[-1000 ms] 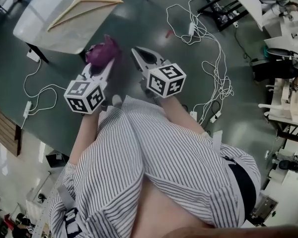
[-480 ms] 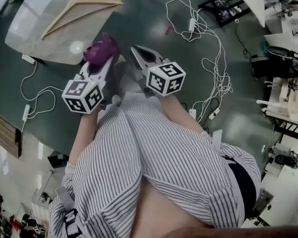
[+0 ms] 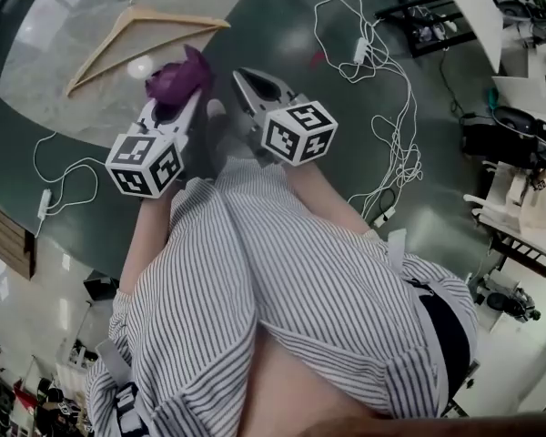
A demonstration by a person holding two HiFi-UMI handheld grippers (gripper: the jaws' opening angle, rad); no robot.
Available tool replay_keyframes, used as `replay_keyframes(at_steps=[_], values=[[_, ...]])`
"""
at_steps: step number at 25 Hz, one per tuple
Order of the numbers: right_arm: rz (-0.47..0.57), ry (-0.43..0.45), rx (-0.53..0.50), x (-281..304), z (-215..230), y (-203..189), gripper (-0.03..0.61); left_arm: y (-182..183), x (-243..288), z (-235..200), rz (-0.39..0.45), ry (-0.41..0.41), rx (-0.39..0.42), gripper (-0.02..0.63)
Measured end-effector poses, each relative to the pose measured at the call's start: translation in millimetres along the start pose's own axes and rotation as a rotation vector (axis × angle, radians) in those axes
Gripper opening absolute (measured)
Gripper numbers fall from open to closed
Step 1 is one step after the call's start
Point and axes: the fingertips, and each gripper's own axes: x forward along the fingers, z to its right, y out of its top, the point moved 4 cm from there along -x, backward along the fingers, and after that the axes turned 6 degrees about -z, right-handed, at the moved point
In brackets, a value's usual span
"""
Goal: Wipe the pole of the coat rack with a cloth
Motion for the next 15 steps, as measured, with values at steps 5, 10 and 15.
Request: replay_keyframes(at_steps=[5, 10, 15], values=[[-0.044, 0.020, -0.009, 38.6, 39.8, 41.9, 0.014, 39.8, 43.3, -25.4, -0.014, 0.028, -0.011, 0.080], [-0.072, 0.043, -0.005, 76.4, 79.1, 79.7, 0.014, 73.6, 79.9, -50.9, -0.009, 0.058, -0.037, 0.080], [-0.094, 0.070, -0.028, 110.8, 106.0, 107.6, 0.014, 99.6, 111.2, -74.7, 0.006, 0.083, -0.060, 0.080]])
